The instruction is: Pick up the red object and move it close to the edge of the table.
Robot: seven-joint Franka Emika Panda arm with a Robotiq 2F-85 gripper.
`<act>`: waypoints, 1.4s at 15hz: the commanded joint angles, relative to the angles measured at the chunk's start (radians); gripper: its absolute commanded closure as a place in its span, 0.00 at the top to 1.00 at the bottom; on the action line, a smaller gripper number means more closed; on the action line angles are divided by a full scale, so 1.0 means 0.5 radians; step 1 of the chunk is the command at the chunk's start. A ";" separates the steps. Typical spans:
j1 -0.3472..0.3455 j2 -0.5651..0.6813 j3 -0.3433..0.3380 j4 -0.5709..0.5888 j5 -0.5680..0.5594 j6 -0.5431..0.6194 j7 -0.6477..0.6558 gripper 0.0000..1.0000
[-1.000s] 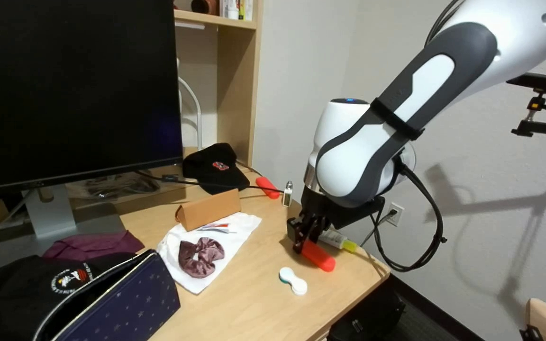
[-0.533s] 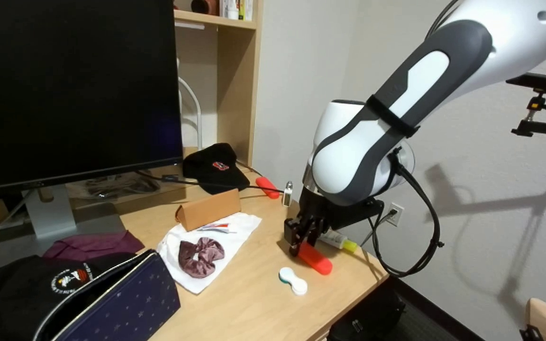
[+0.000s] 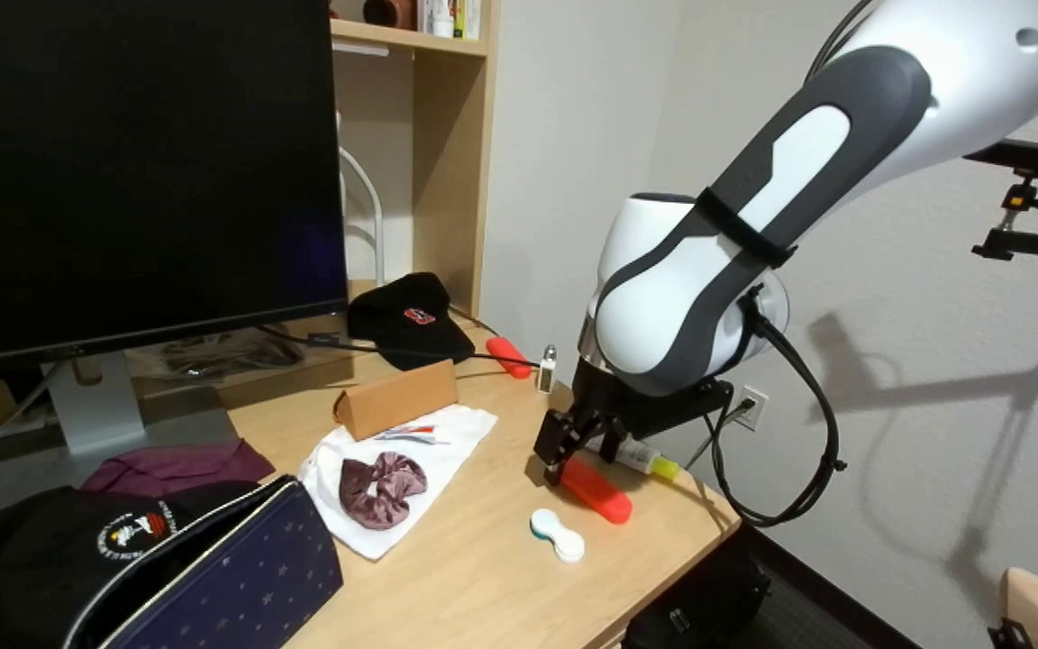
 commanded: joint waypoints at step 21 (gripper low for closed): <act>-0.126 -1.241 -0.218 -0.551 -0.853 -0.316 0.746 1.00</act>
